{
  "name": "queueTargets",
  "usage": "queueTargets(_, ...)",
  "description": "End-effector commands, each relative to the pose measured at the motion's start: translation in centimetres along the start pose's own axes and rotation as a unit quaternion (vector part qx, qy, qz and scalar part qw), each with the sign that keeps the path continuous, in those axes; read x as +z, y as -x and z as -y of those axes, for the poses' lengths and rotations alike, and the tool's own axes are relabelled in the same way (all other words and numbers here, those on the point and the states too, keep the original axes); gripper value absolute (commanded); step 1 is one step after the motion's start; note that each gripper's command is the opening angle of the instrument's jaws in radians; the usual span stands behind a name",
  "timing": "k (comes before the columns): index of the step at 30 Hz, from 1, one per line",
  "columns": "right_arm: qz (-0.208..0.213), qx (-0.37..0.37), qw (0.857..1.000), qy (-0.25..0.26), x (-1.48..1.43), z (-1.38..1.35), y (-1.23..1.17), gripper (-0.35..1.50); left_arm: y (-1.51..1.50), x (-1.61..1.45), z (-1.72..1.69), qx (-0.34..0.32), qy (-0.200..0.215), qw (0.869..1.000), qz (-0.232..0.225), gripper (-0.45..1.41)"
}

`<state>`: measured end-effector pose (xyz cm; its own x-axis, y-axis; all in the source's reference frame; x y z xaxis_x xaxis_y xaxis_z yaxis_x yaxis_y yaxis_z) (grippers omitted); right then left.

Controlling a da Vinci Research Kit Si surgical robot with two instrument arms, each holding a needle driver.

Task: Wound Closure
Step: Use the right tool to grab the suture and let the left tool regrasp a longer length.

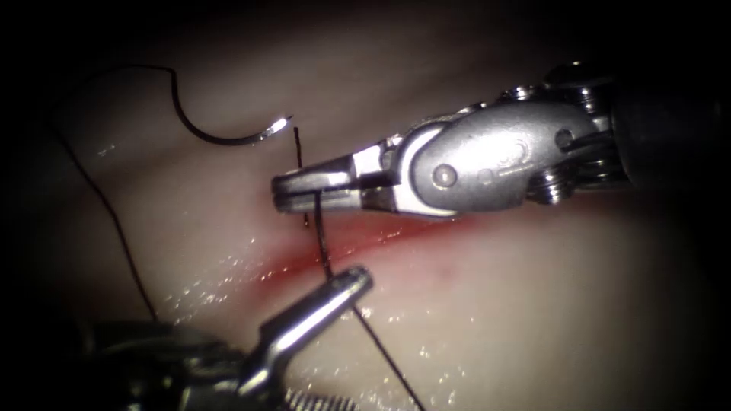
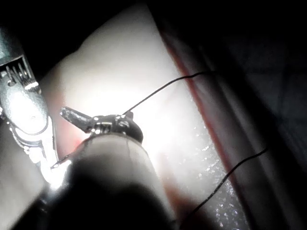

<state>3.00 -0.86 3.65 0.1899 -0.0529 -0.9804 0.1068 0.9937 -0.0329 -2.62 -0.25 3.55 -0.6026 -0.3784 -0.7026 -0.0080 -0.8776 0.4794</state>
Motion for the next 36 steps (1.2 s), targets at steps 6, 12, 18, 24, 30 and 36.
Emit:
queueTargets(6,0.008,0.016,1.0,0.0,0.16,-0.23,0.23,-0.35,0.02,0.21,-0.13,0.036,-0.014,0.999,0.008,0.59)
queueTargets(12,0.008,0.029,1.0,-0.002,0.16,-0.24,0.34,-0.35,0.19,0.32,-0.27,0.064,-0.009,0.998,0.011,0.39)
queueTargets(18,0.005,0.032,0.999,-0.004,0.17,-0.23,0.32,-0.35,0.36,0.45,-0.41,0.105,0.002,0.994,-0.008,0.19)
queueTargets(24,0.004,0.035,0.999,-0.005,0.17,-0.23,0.32,-0.35,0.41,0.64,-0.62,0.122,0.013,0.992,-0.033,0.19)
queueTargets(30,0.004,0.035,0.999,-0.005,0.16,-0.24,0.32,-0.35,0.36,0.74,-0.73,0.138,0.034,0.989,-0.037,0.25)
queueTargets(36,0.004,0.035,0.999,-0.005,0.16,-0.24,0.33,-0.35,0.33,0.77,-0.76,0.139,0.033,0.989,-0.039,0.22)
